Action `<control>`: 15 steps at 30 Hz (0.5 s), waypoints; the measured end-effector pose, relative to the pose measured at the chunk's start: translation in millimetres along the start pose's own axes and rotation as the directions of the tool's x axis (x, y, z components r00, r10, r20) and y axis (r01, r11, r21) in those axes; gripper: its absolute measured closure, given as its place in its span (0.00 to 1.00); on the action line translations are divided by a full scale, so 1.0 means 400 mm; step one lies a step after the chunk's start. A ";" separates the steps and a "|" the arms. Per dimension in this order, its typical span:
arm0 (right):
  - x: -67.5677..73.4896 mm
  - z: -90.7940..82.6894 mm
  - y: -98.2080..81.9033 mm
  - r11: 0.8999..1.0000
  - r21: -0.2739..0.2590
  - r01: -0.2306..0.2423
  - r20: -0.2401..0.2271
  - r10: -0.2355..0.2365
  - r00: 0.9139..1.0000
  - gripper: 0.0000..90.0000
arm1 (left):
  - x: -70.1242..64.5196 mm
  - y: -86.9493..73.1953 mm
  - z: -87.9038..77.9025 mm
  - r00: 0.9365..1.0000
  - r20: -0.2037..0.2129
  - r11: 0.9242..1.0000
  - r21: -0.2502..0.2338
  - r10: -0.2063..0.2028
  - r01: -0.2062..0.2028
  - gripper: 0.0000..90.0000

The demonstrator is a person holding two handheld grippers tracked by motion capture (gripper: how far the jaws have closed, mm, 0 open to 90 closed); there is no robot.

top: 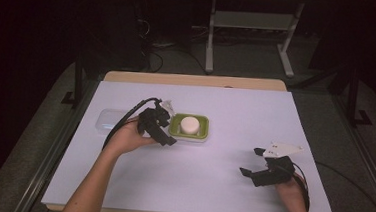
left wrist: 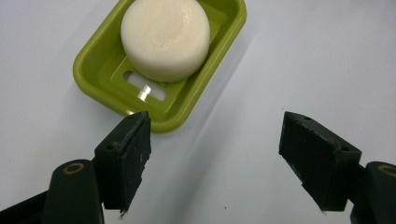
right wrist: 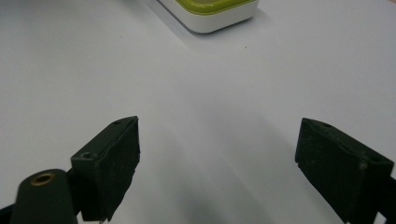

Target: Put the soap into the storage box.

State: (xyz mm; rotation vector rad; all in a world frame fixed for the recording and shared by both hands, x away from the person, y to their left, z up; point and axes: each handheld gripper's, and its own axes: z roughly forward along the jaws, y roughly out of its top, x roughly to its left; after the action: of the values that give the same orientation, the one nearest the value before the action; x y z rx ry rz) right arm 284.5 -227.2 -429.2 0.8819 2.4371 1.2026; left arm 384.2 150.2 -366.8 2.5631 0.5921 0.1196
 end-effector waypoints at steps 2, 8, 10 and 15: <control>0.001 0.001 0.000 1.000 0.004 0.002 0.000 -0.002 1.000 0.15 | -0.002 -0.010 -0.005 1.000 -0.001 1.000 -0.008 -0.002 0.002 0.28; 0.004 0.003 -0.001 1.000 0.013 0.002 -0.004 -0.002 1.000 0.15 | -0.010 -0.045 -0.016 1.000 0.003 1.000 -0.025 -0.011 0.011 0.28; 0.004 0.005 -0.001 1.000 0.022 0.006 -0.002 -0.006 1.000 0.15 | -0.013 -0.057 -0.017 1.000 0.000 1.000 -0.025 -0.011 0.011 0.28; 0.009 0.014 0.000 0.999 0.039 0.008 -0.005 -0.008 1.000 0.15 | -0.018 -0.086 -0.017 1.000 -0.001 0.999 -0.030 -0.012 0.012 0.28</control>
State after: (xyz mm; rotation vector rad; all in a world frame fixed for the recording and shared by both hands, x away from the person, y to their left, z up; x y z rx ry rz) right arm 284.4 -221.5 -432.4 0.8800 2.4731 1.1590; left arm 363.0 177.0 -377.7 2.5306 0.6012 0.1245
